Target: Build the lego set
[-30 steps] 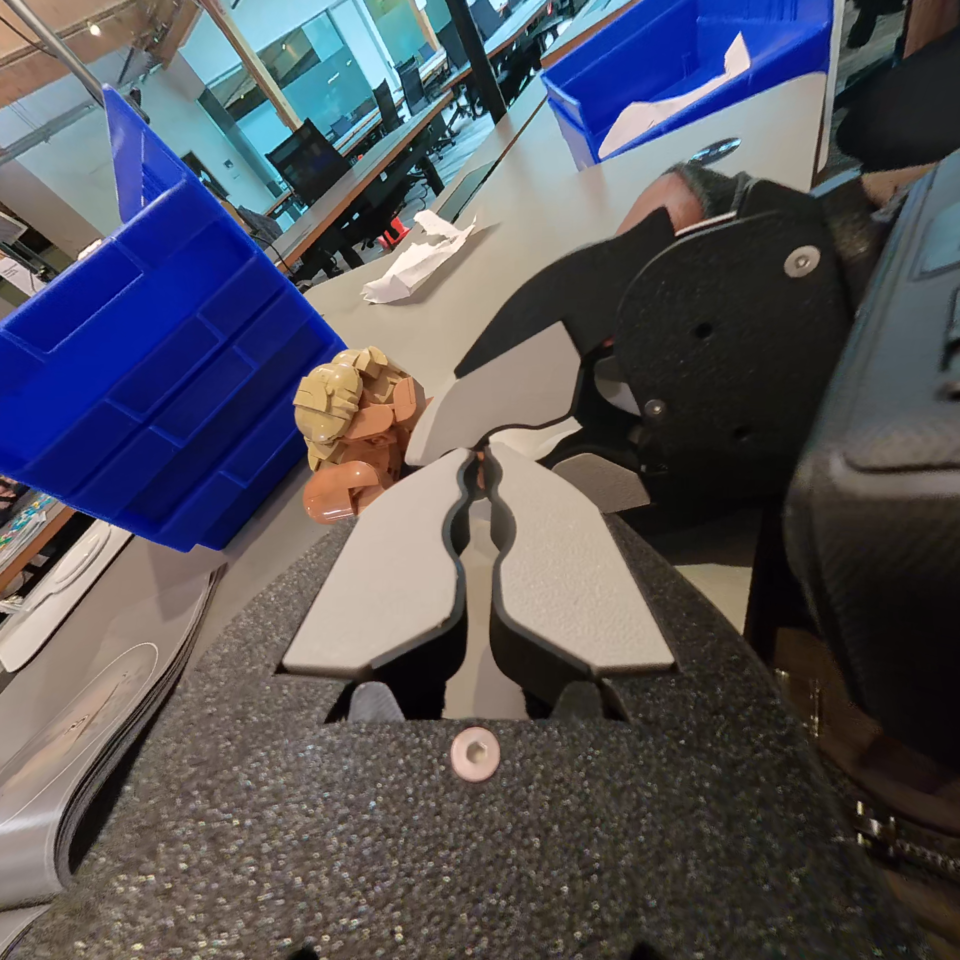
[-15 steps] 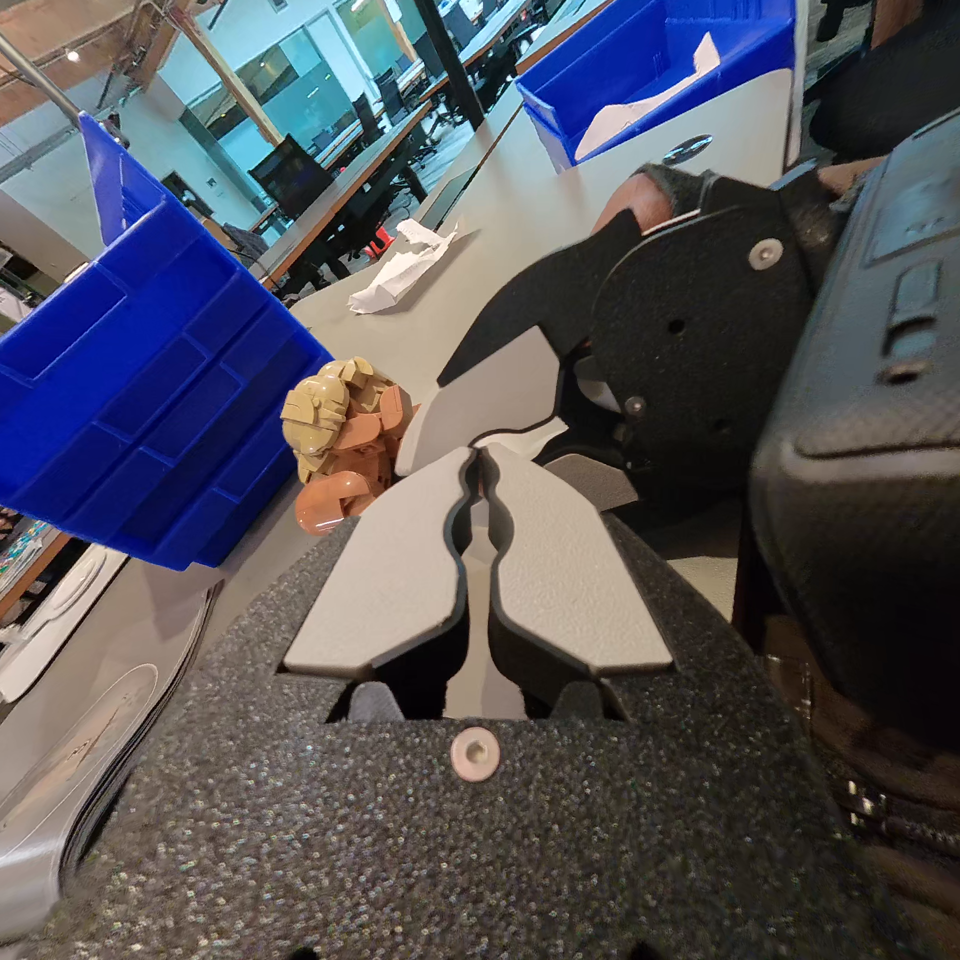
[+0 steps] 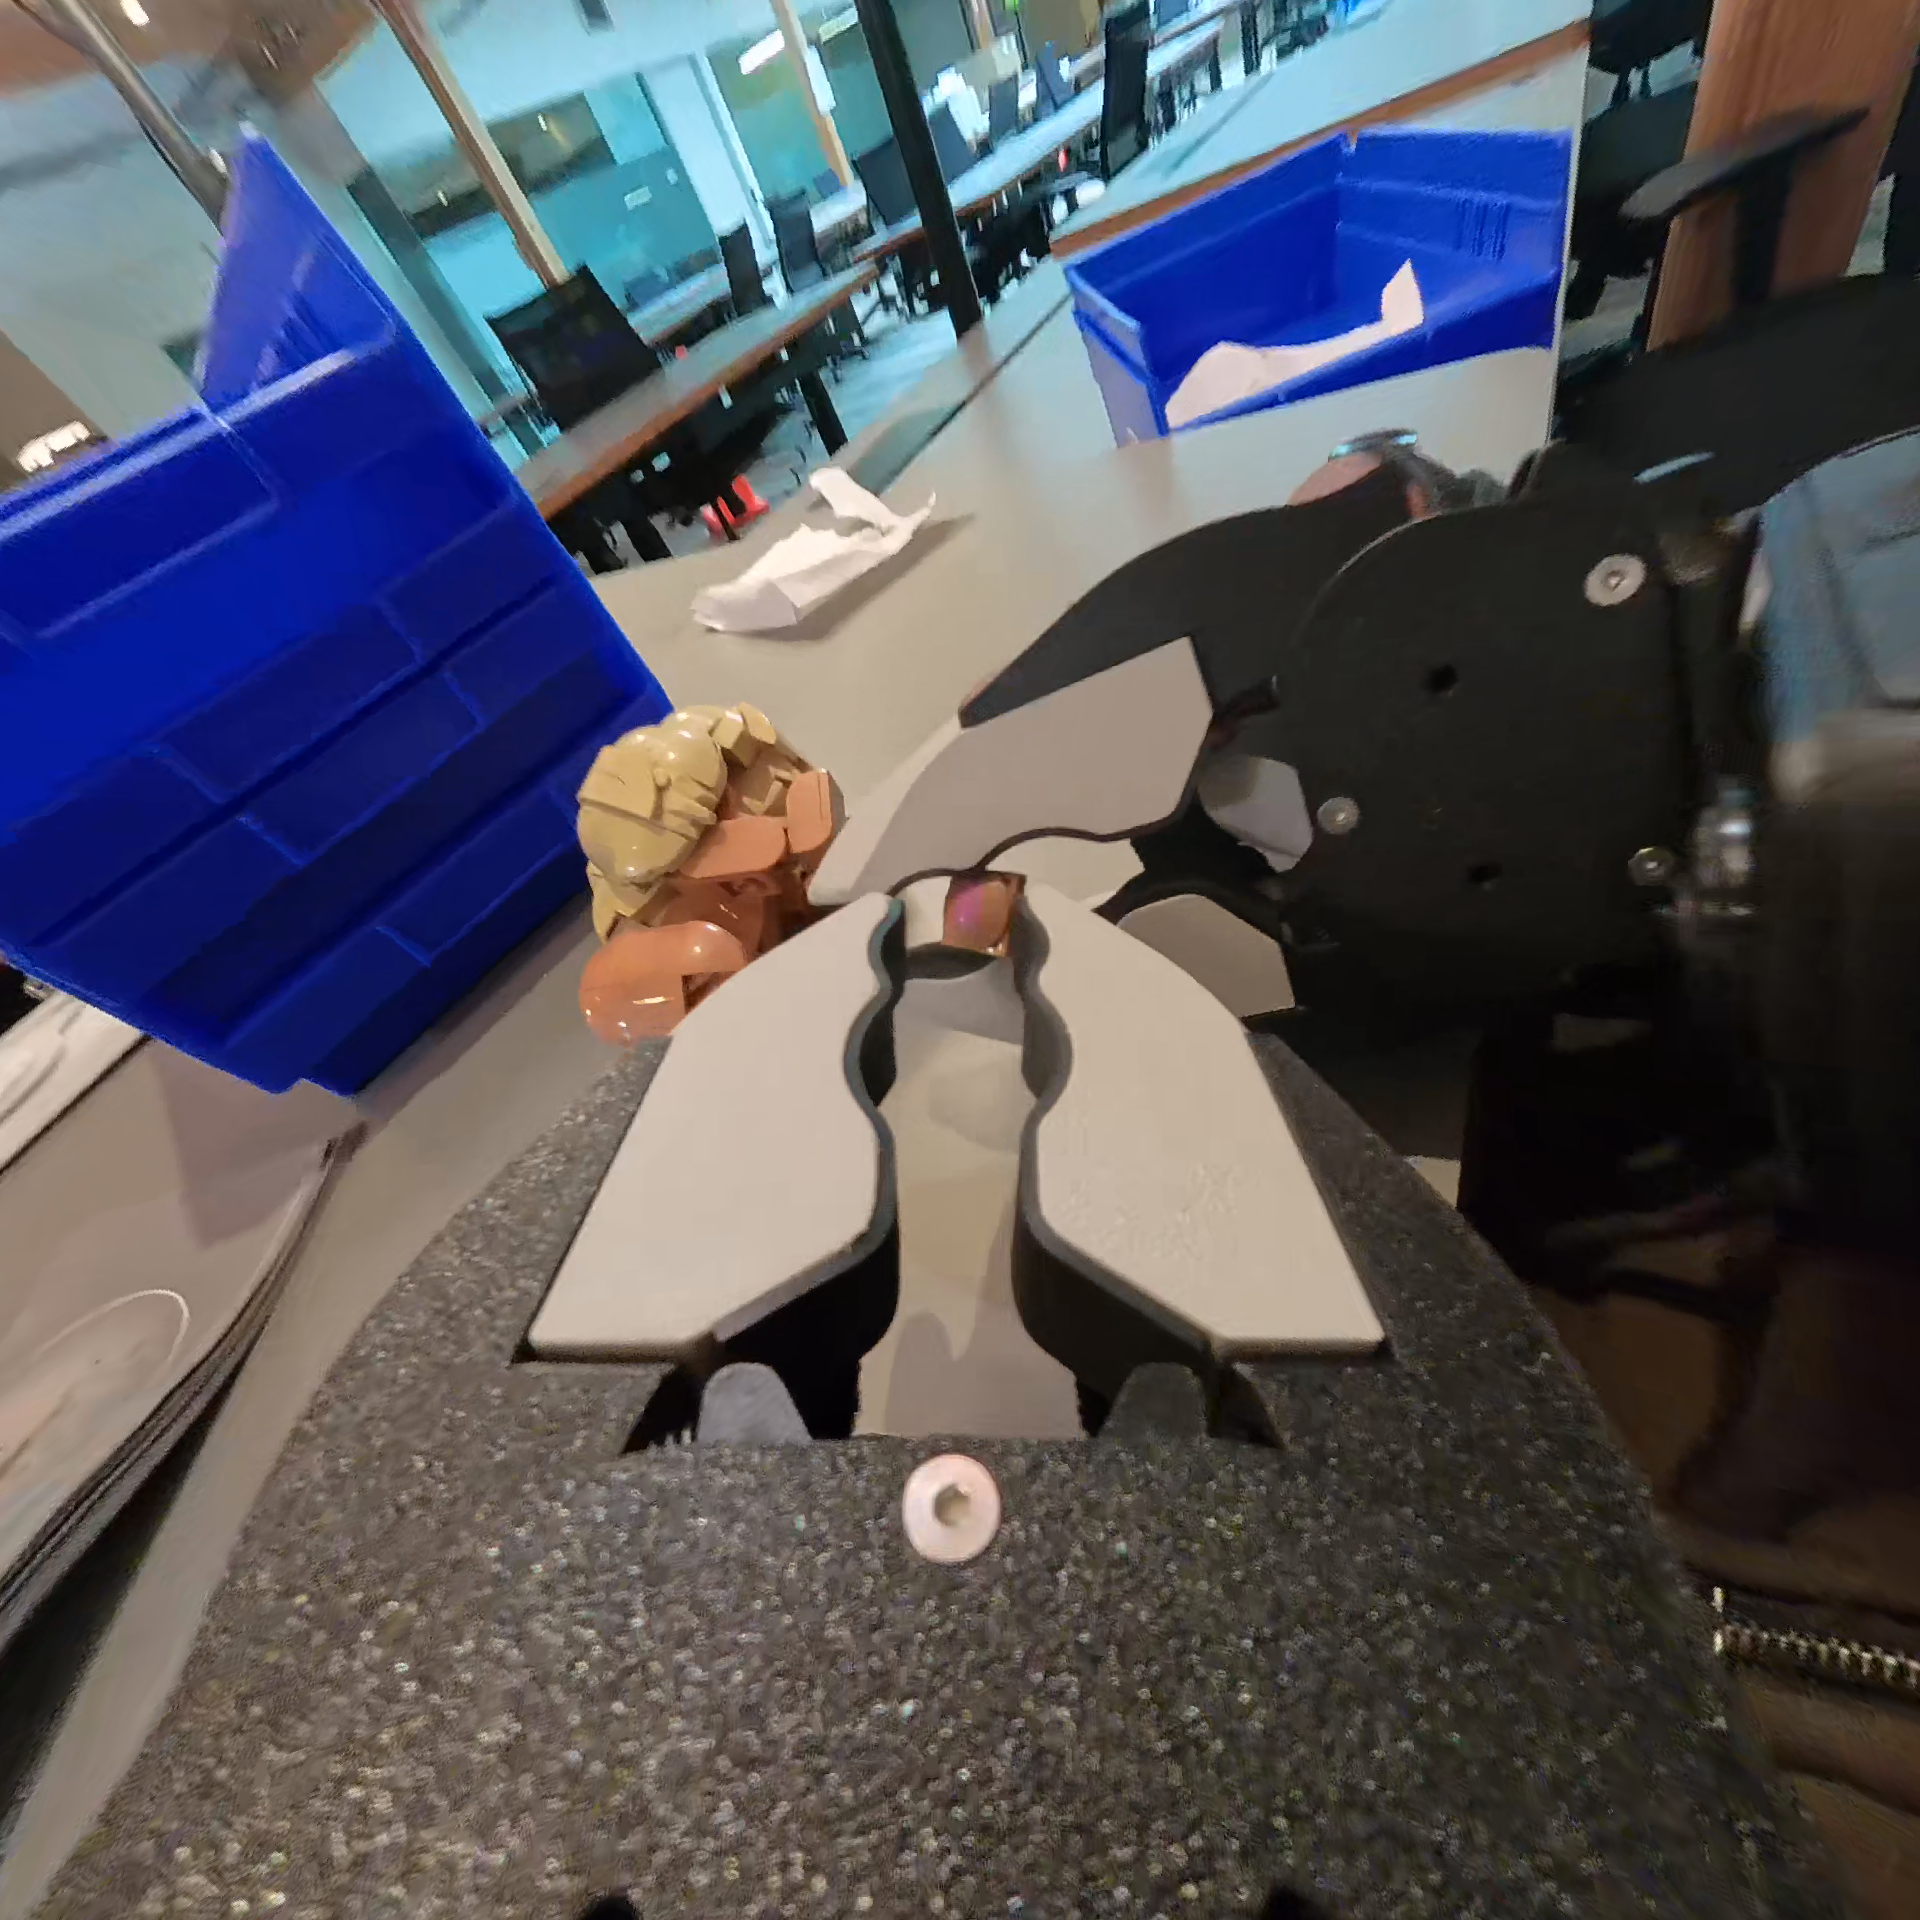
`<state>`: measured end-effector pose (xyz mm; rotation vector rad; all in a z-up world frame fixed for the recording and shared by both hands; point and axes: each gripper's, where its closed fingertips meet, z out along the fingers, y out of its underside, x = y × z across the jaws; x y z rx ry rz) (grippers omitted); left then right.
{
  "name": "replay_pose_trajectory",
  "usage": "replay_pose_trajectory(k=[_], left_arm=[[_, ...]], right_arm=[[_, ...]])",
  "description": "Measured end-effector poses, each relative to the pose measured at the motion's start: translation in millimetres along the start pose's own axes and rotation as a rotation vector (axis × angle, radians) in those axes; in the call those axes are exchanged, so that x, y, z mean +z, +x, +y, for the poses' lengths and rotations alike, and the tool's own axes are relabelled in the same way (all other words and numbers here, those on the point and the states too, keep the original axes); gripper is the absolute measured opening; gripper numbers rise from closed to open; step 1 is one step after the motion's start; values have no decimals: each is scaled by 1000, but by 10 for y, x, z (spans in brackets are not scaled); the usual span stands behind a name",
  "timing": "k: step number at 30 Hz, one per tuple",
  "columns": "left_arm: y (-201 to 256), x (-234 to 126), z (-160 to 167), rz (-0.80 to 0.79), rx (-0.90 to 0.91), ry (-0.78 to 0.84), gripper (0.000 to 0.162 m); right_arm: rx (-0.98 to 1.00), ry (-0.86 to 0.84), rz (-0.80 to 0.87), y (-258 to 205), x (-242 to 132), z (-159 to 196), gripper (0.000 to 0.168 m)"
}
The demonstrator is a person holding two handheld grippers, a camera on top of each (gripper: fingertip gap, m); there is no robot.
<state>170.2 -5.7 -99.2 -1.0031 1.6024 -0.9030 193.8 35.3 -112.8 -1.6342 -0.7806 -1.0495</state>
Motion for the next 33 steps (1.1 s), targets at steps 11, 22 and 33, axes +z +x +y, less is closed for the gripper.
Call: replay_pose_trajectory(k=[11, 22, 33], left_arm=[[51, 88, 66, 68, -32, -60, 15], [1, -17, -90, 184, -309, 51, 14], [72, -57, -230, 349, -558, 138, 14]], right_arm=[[-10, 29, 6, -12, -11, -51, 17], [20, 69, 82, 110, -44, -106, 21], [66, 157, 151, 238, -154, -243, 21]])
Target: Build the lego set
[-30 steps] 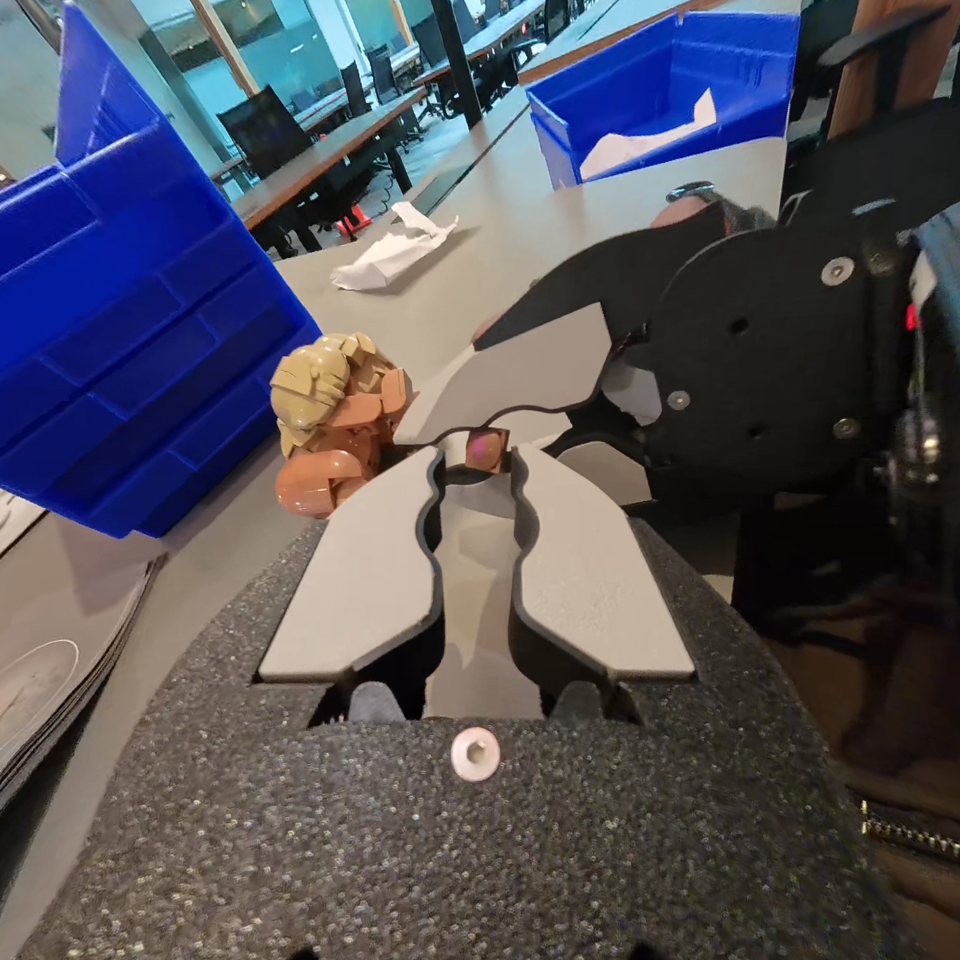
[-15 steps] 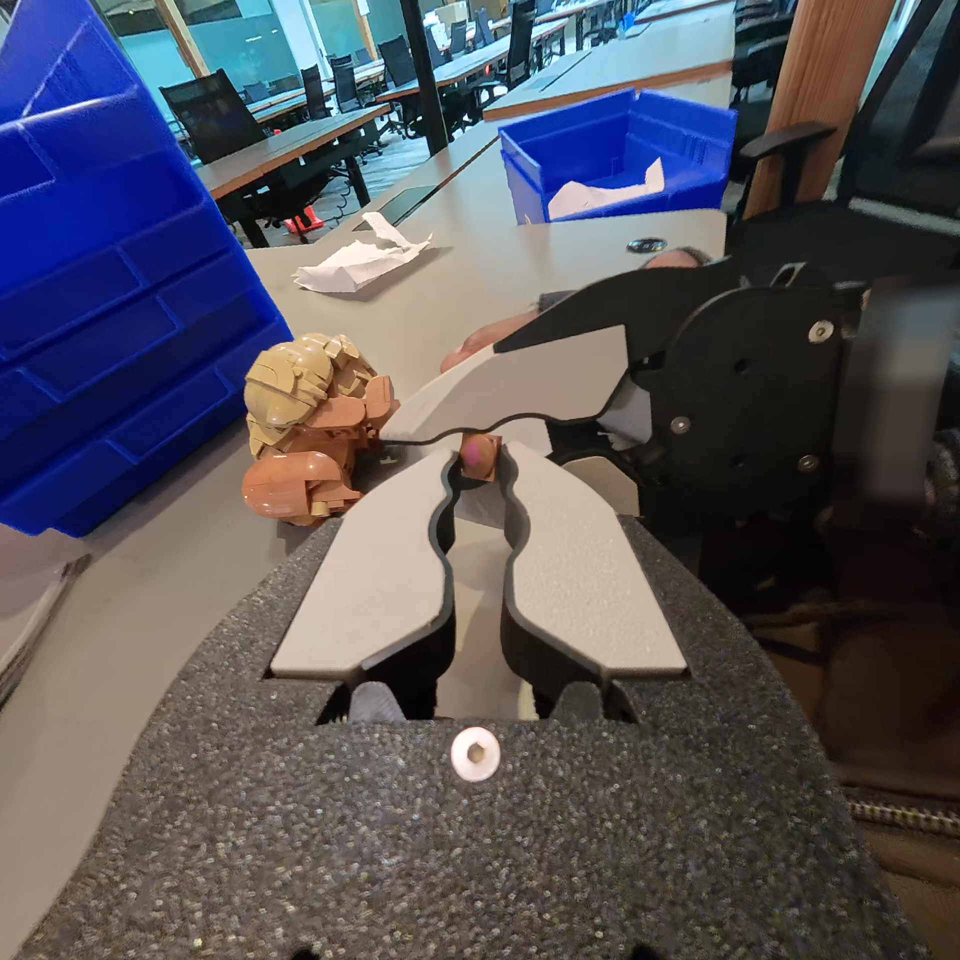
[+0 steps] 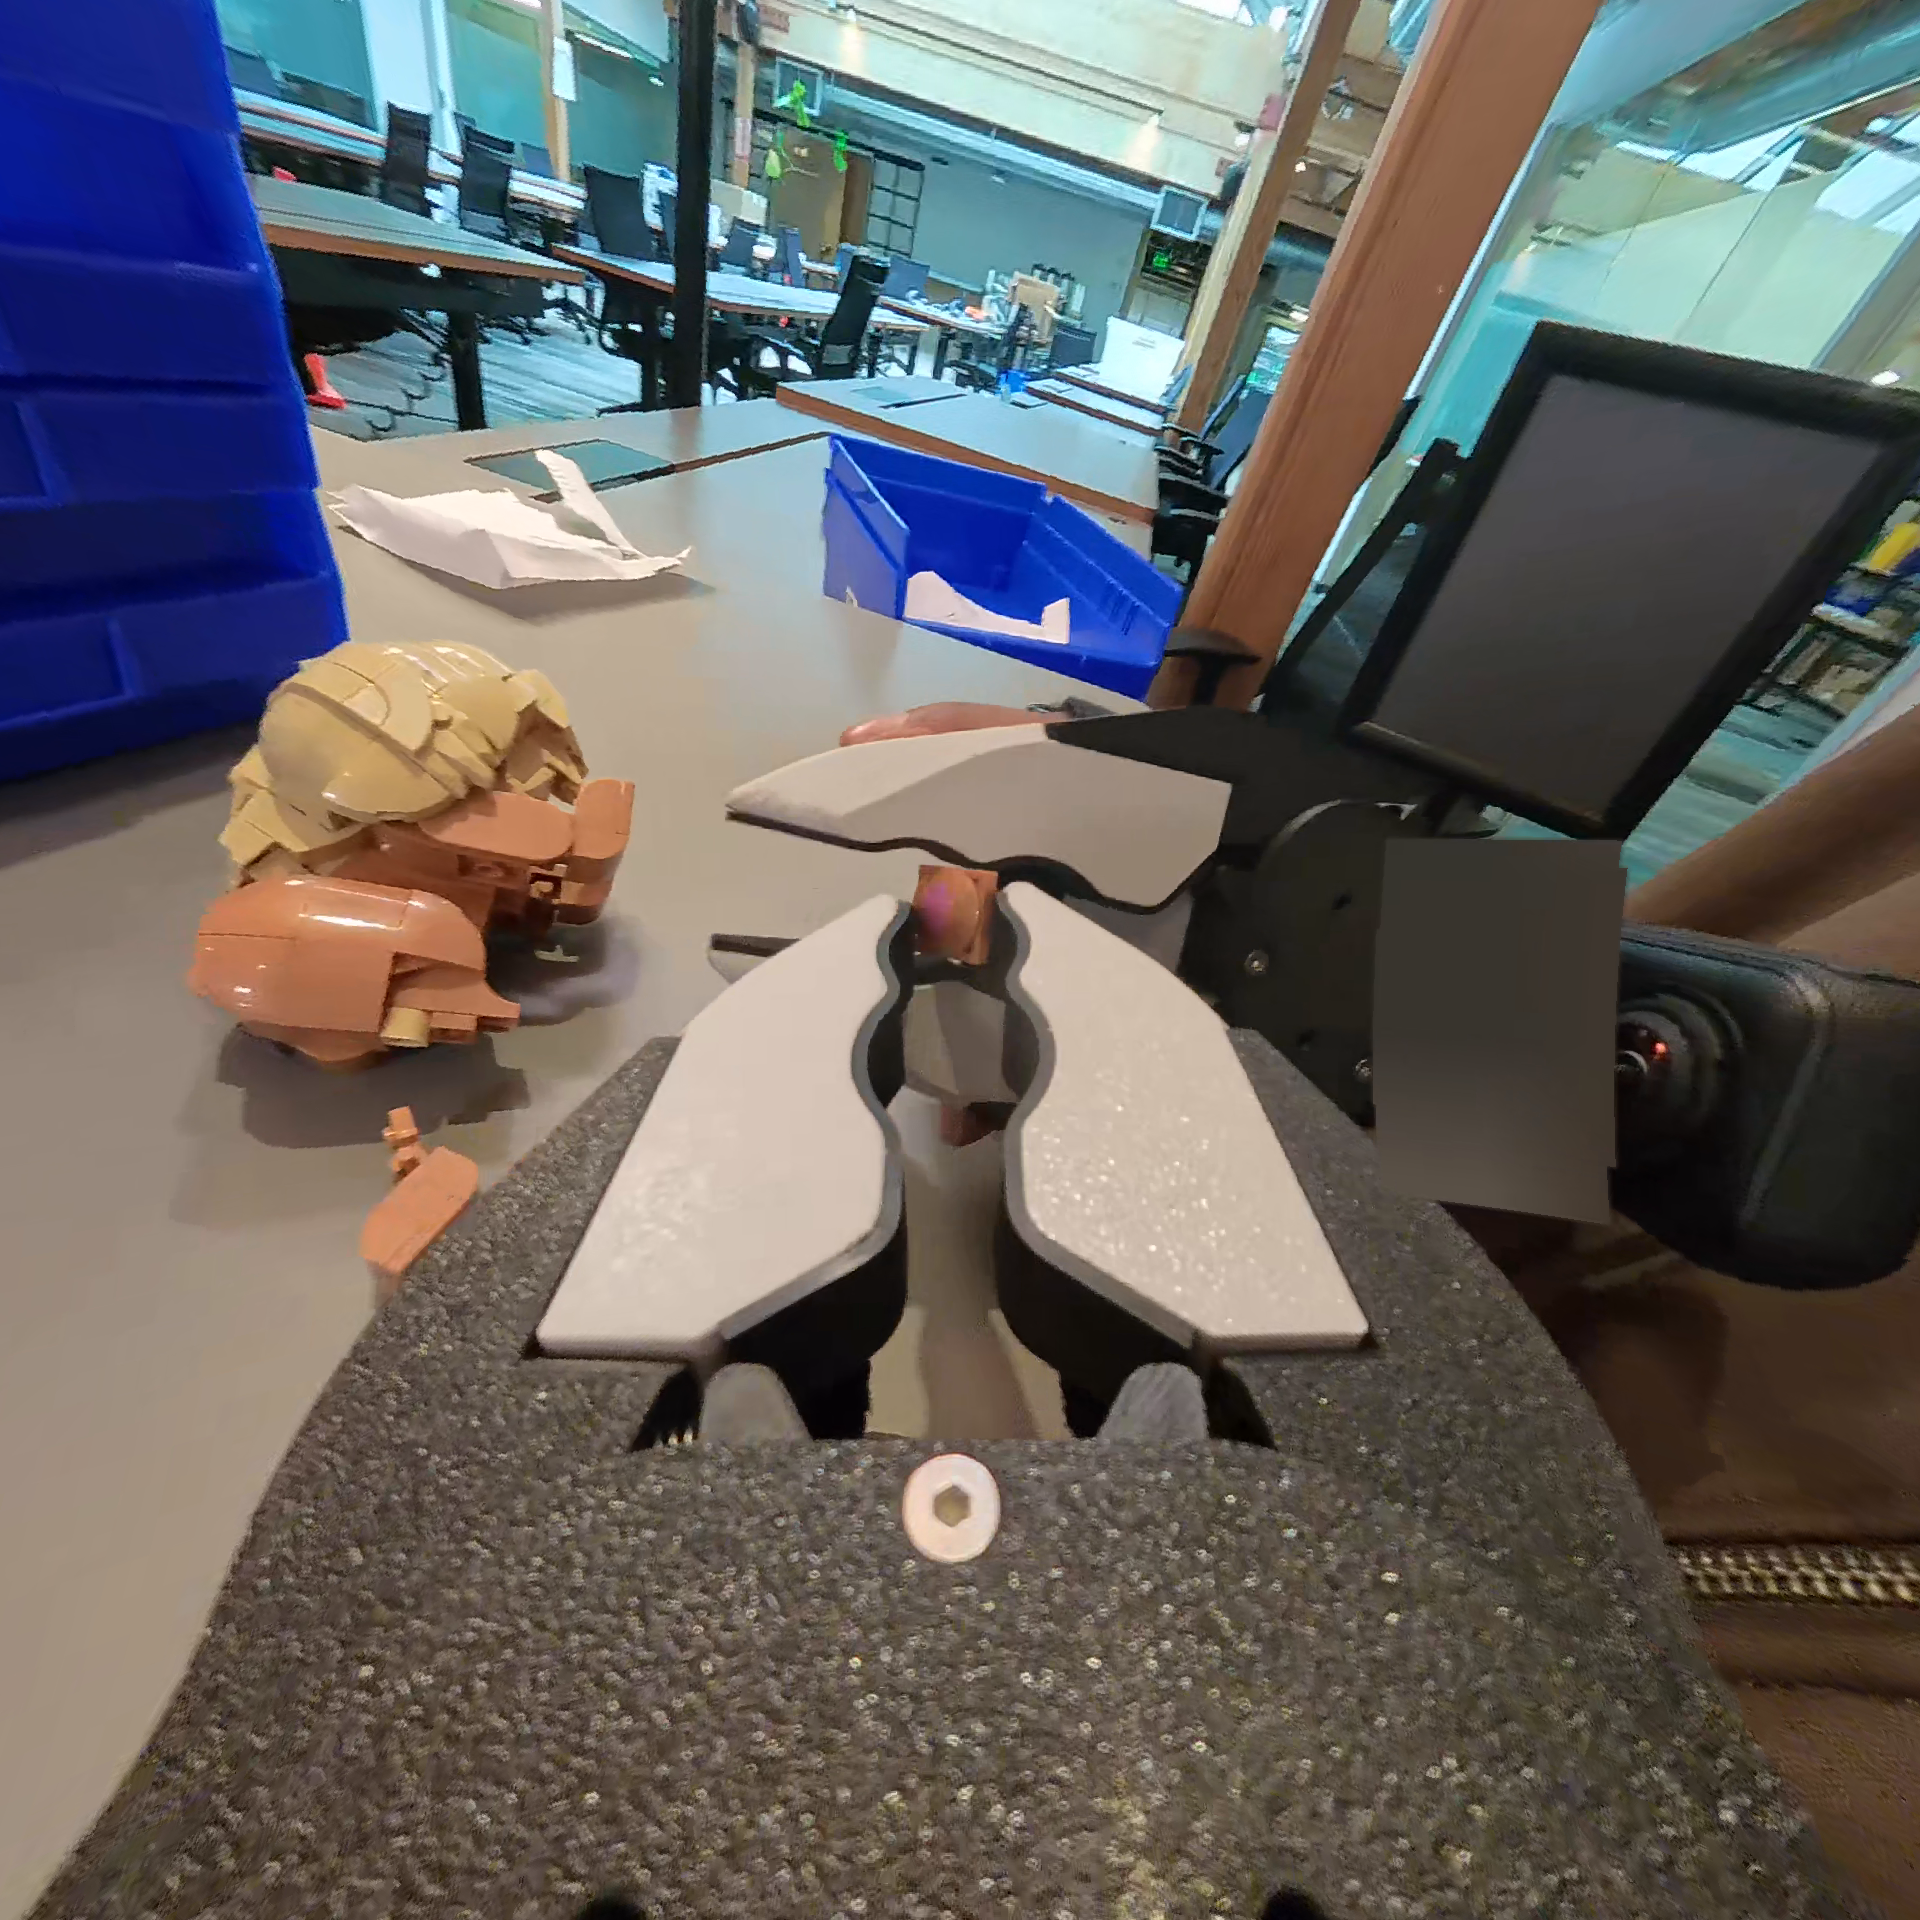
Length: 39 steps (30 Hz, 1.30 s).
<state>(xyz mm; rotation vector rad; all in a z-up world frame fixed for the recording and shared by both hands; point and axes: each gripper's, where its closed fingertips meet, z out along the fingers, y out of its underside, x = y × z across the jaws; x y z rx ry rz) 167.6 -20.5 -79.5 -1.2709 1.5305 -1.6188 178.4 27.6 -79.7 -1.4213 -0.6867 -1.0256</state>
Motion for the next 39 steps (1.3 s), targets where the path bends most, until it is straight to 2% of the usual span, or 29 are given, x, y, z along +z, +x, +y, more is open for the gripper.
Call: replay_pose_trajectory(k=[7, 9, 15, 18, 24, 28, 32, 39], left_arm=[[-7, 9, 5, -24, 22, -4, 14], [13, 7, 4, -29, 49, -2, 20], [-16, -37, -19, -148, 235, 13, 24], [-48, -17, 26, -205, 318, -27, 23], [-51, -13, 33, -221, 350, -30, 10], [-64, -21, 31, -240, 372, -31, 9], [-78, -38, 59, -195, 281, -57, 8], [-44, -92, 37, -3, -40, -45, 6]], right_arm=[[36, -4, -34, -16, -3, 15, 17], [42, -8, -42, -22, -2, 23, 17], [106, -25, -76, -21, 6, 65, 16], [119, -26, -84, -23, 7, 70, 16], [113, -24, -90, -33, 11, 65, 16], [107, -17, -89, -37, 13, 60, 16], [51, -27, -73, -60, 28, 72, 18], [12, 15, -49, -43, 7, 1, 19]])
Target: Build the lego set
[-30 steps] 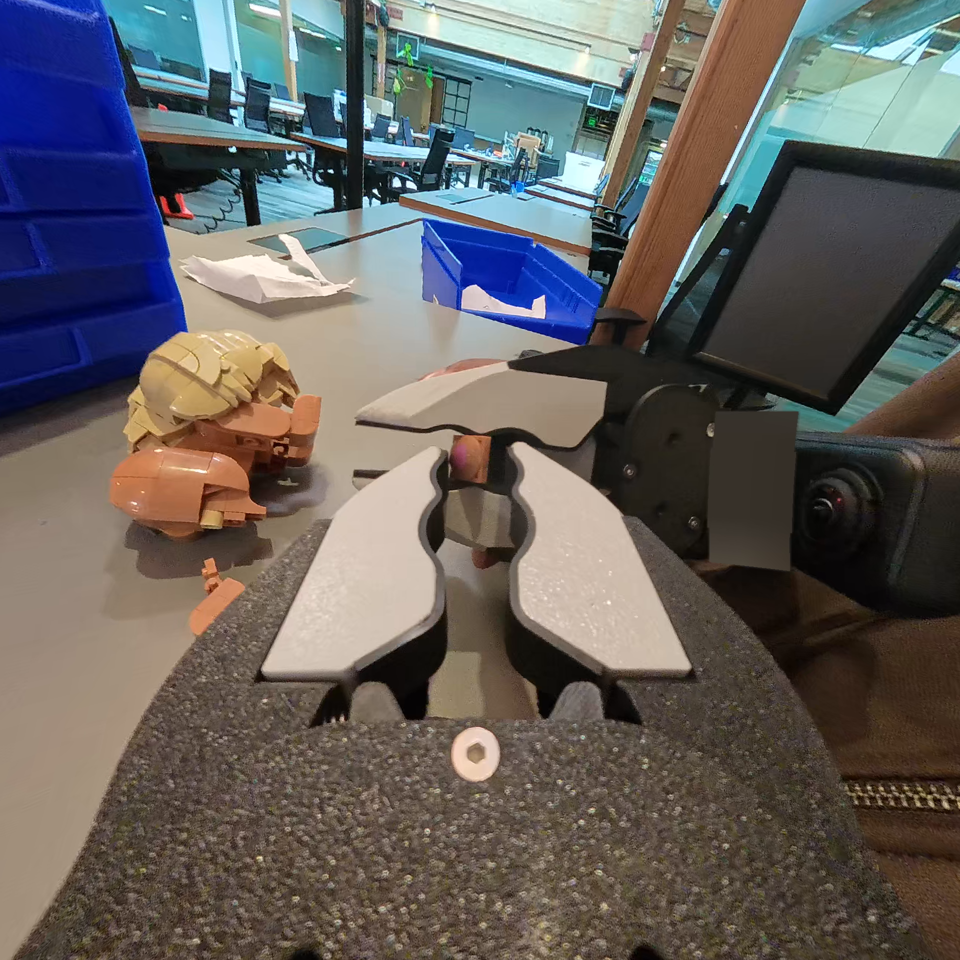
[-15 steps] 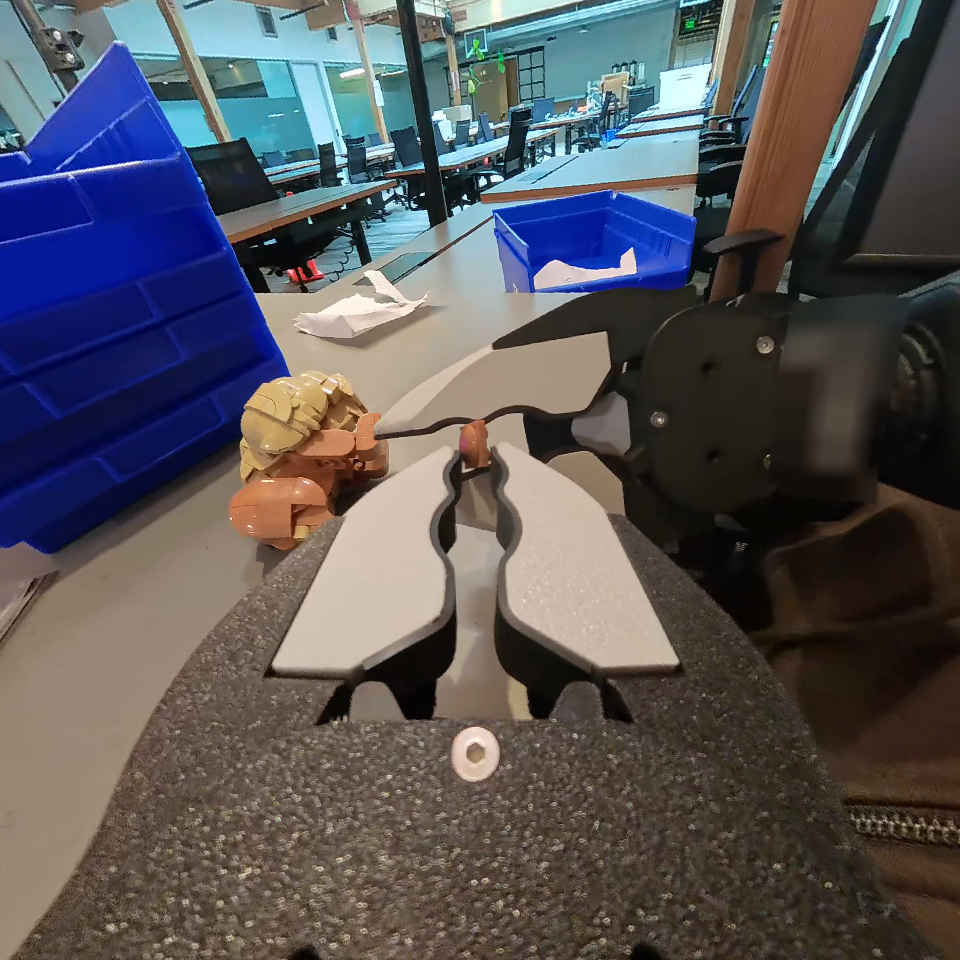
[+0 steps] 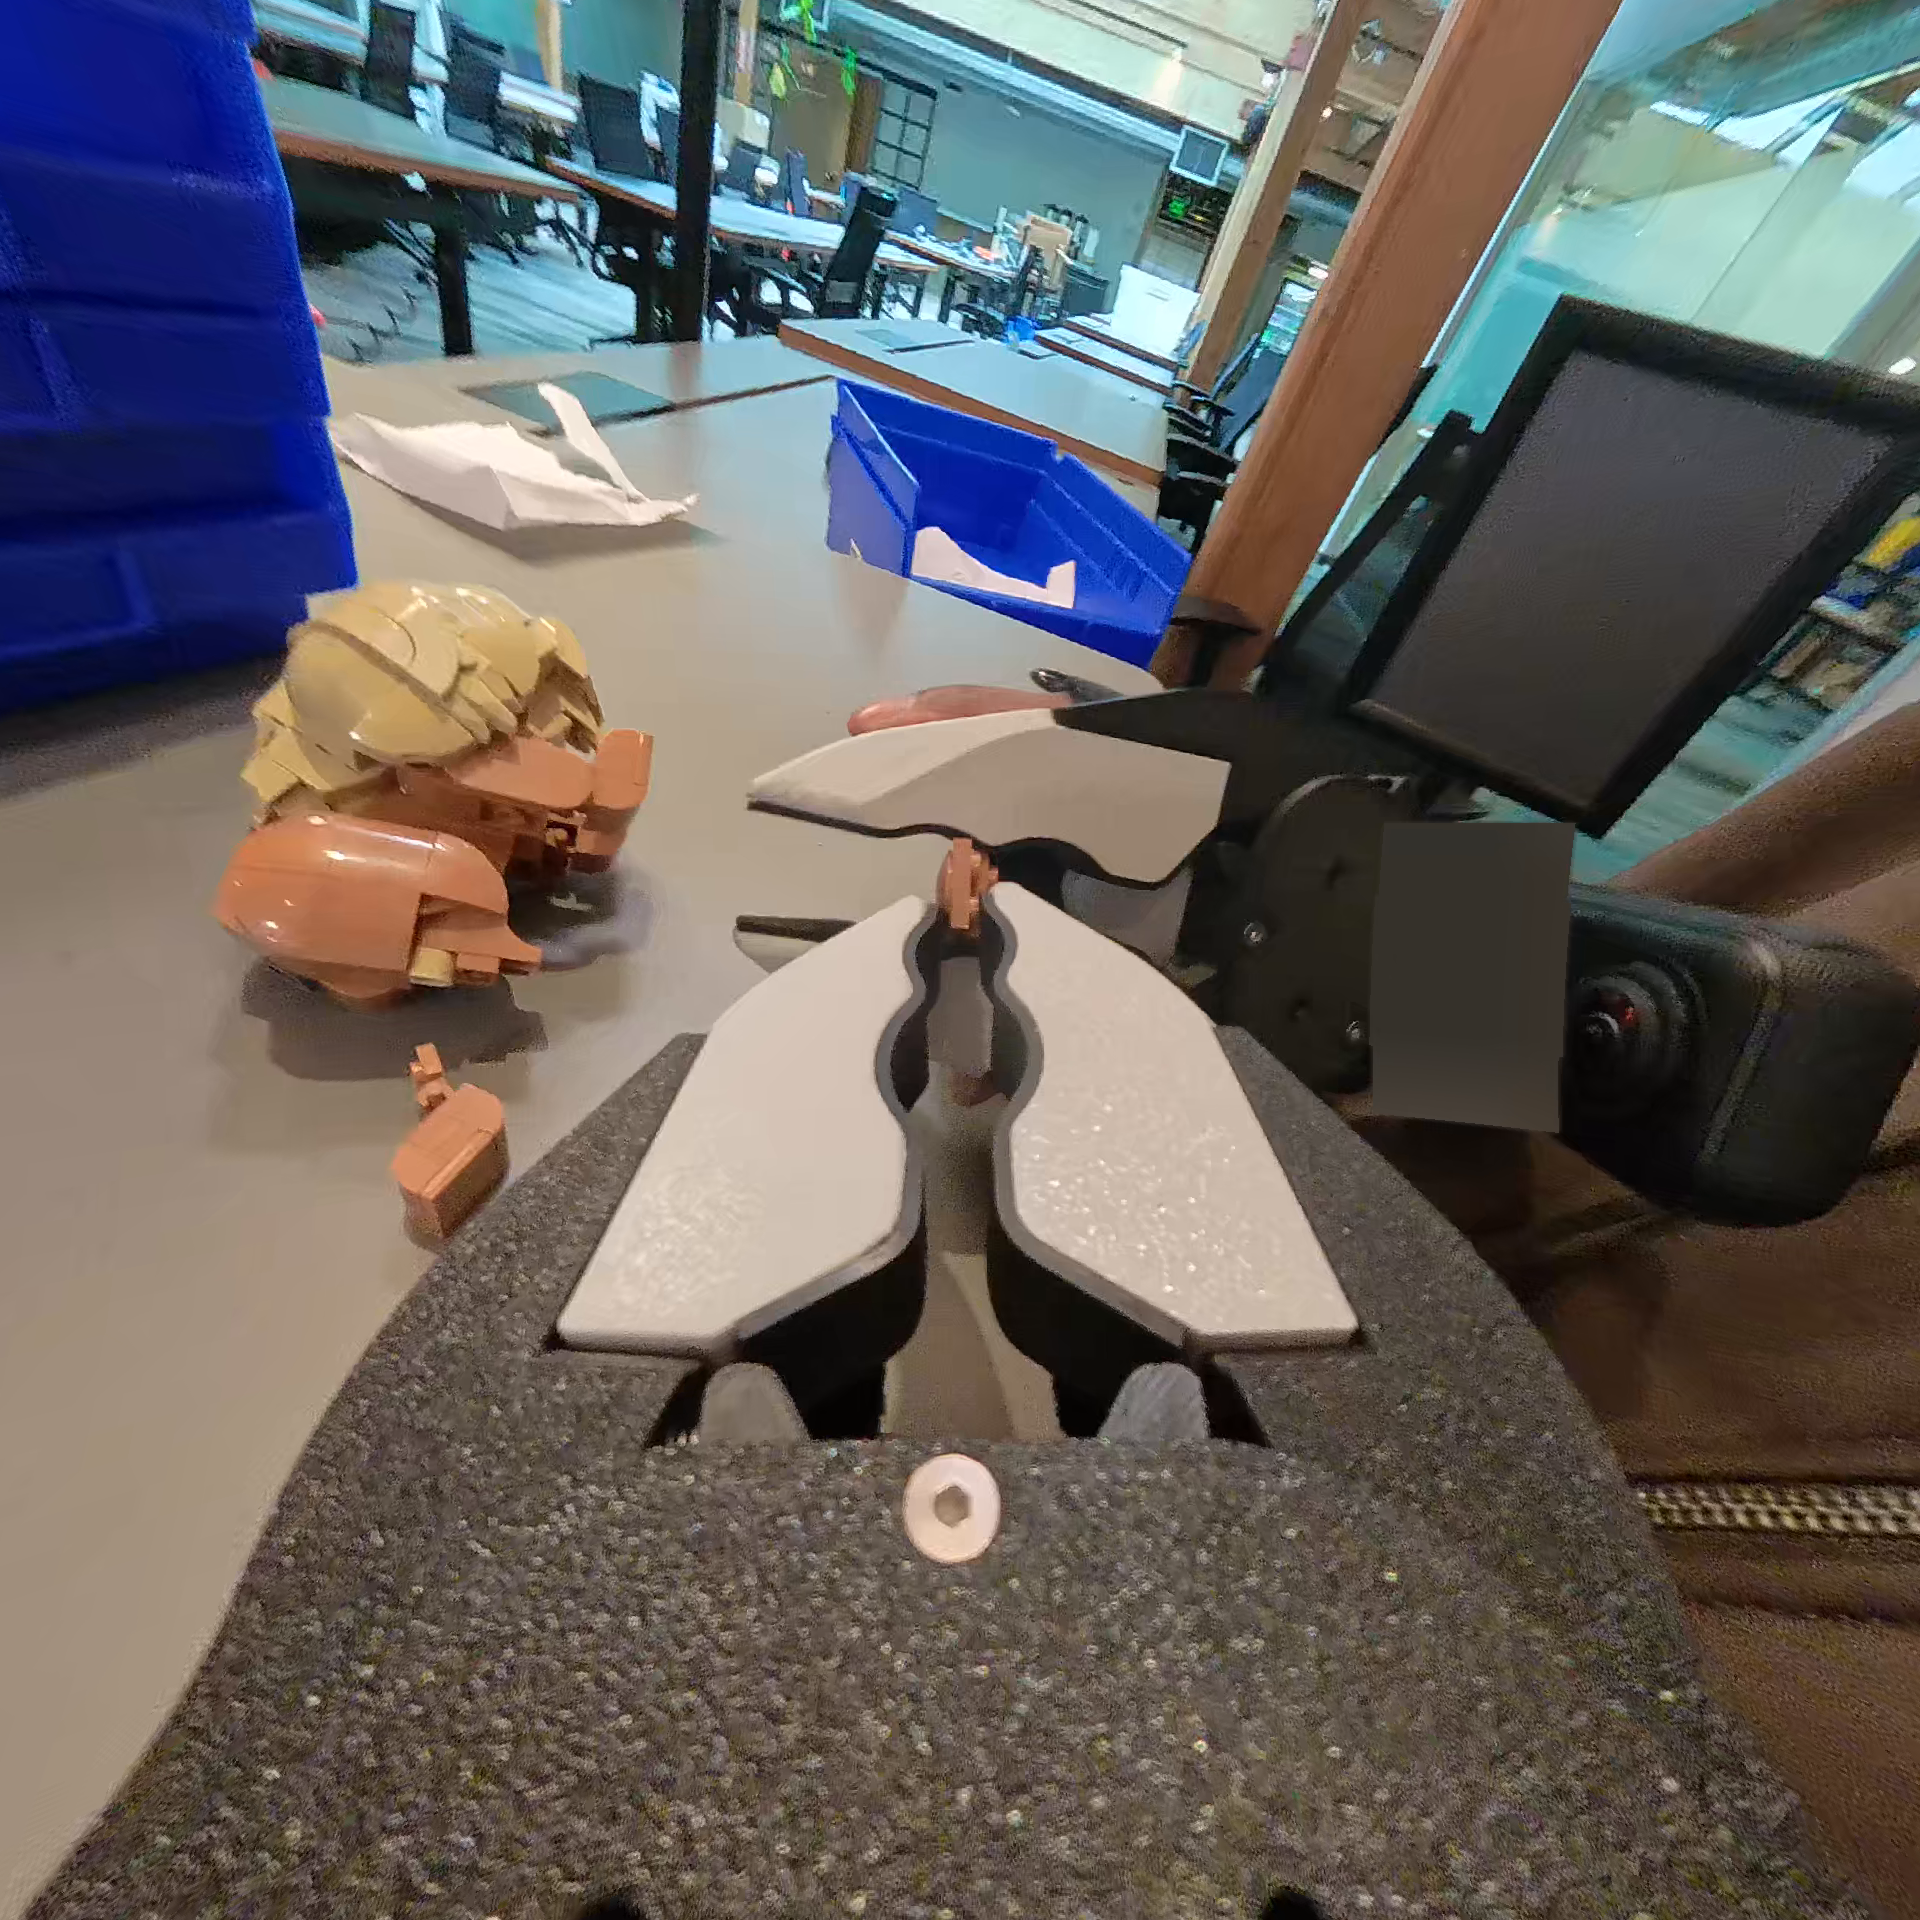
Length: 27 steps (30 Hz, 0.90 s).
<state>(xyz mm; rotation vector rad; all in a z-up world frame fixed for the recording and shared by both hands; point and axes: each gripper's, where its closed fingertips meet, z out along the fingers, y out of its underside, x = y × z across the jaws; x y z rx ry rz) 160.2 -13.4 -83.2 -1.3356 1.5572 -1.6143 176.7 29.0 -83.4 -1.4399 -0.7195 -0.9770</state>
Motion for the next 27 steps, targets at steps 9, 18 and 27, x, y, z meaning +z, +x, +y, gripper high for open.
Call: replay_pose_trajectory(k=[9, 18, 27], left_arm=[[-14, -63, 3, 6, 25, -147, 6], [-23, -70, 69, -64, 188, -330, 6], [-77, -33, 39, -184, 247, -255, 14]], right_arm=[[-66, 48, 54, 37, -31, -86, 26], [-154, 44, 43, -49, -26, -93, 20], [-47, 4, 69, 80, -27, -16, 19]])
